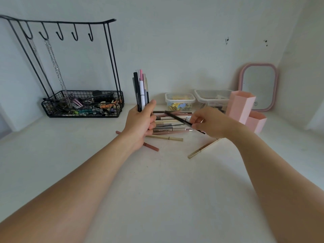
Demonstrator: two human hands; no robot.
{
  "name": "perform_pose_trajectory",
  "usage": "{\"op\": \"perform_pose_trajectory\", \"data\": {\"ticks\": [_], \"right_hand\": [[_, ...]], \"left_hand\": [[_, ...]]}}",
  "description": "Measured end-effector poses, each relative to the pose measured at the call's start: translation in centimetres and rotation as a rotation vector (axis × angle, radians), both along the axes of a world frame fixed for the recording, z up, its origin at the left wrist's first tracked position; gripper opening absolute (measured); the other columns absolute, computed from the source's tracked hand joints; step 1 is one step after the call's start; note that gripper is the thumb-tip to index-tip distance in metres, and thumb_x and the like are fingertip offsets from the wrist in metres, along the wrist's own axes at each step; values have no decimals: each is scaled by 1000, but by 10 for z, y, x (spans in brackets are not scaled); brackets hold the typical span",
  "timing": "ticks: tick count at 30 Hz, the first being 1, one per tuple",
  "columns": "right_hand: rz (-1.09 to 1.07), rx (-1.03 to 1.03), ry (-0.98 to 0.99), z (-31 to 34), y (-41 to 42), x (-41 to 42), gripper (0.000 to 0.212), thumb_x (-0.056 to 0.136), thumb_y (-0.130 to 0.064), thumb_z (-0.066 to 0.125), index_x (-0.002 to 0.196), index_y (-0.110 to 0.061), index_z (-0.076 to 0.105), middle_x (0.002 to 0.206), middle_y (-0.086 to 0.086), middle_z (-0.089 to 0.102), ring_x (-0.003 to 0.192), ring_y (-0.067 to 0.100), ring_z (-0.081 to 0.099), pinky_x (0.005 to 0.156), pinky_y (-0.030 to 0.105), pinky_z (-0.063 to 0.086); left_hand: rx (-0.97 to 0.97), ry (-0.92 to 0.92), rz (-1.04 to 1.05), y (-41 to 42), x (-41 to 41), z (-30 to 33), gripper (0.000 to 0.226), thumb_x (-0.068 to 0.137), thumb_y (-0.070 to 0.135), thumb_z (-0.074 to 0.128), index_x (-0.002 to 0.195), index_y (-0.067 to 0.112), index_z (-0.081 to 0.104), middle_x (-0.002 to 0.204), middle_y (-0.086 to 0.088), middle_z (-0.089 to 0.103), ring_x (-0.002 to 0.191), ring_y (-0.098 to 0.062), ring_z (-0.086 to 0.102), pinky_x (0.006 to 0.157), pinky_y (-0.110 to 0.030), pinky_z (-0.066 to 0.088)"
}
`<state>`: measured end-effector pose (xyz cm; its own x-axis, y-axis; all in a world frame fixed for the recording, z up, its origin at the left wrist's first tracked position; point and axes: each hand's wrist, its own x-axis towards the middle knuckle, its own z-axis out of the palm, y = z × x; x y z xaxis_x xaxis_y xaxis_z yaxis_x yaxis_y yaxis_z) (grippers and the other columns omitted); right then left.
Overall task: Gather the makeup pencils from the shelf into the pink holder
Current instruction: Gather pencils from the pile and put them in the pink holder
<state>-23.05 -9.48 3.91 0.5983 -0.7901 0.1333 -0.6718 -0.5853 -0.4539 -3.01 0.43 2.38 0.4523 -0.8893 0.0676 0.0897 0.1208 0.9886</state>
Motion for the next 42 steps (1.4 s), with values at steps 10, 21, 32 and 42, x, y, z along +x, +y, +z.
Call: {"op": "perform_pose_trajectory", "data": {"ticks": [10, 21, 32, 42], "right_hand": [[266, 675, -732, 3, 32, 25, 21, 93, -5, 62, 111, 5, 60, 83, 11, 62, 69, 18, 62, 67, 25, 57], [201, 631, -956, -7, 51, 43, 4, 84, 2, 70, 87, 1, 67, 79, 16, 69, 67, 24, 68, 70, 29, 59], [154, 619, -939, -3, 51, 39, 14, 86, 9, 65, 95, 2, 73, 85, 16, 75, 71, 24, 74, 68, 25, 60], [-78, -76, -231, -9, 13, 18, 18, 76, -11, 82, 92, -14, 75, 85, -2, 72, 64, 2, 59, 63, 14, 47]], "left_hand": [[-15, -2, -165, 2, -17, -3, 41, 72, 57, 75, 77, 25, 50, 57, 7, 33, 49, -9, 29, 39, -19, 20], [-51, -83, -270, 5, -20, -7, 56, 59, 41, 87, 98, 6, 66, 58, 9, 54, 49, -5, 51, 36, -14, 28], [-4, -124, -267, 2, -13, -8, 42, 79, 34, 82, 109, 5, 72, 57, 7, 50, 49, -9, 46, 40, -18, 31], [-21, 62, -63, -6, 0, -7, 23, 94, 25, 72, 97, 19, 50, 58, 6, 46, 50, -10, 44, 37, -19, 31]]}}
